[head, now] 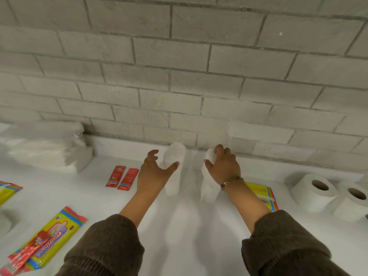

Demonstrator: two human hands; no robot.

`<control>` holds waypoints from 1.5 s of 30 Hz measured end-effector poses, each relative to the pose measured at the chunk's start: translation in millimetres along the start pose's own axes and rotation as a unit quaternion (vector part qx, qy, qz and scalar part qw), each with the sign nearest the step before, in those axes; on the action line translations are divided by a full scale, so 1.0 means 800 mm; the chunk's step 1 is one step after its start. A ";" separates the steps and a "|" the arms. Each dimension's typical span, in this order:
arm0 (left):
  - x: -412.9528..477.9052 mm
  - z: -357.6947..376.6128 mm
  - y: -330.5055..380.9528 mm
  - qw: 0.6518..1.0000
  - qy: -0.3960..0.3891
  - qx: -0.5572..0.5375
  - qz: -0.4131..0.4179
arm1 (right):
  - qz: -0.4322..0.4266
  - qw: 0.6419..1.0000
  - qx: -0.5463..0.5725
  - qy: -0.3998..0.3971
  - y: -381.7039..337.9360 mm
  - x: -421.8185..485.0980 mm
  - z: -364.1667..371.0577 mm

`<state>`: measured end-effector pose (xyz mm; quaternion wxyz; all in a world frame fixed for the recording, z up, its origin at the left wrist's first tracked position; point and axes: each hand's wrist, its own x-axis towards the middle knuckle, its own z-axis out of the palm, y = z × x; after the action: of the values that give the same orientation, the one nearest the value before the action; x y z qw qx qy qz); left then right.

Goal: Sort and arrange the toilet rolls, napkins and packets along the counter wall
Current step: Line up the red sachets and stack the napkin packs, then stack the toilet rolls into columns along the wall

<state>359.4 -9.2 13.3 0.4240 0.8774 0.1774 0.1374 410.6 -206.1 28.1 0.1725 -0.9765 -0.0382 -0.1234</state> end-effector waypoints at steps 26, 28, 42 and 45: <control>-0.273 -0.070 -0.065 0.990 -0.125 0.010 0.063 | -0.043 0.981 0.178 -0.071 -0.012 -0.245 -0.003; -0.297 -0.077 -0.087 0.989 -0.141 0.022 0.047 | -0.046 0.978 0.183 -0.094 -0.024 -0.271 0.011; -0.278 -0.212 -0.236 0.973 -0.215 0.080 -0.004 | -0.057 0.975 0.117 -0.179 -0.179 -0.344 0.115; -0.266 -0.231 -0.259 0.963 -0.227 0.144 0.000 | -0.034 0.978 0.112 -0.173 -0.208 -0.352 0.130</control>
<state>55.2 147.8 -58.9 0.3222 0.9374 0.0939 -0.0925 142.6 -23.2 -83.8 0.2672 -0.9557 -0.1141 0.0468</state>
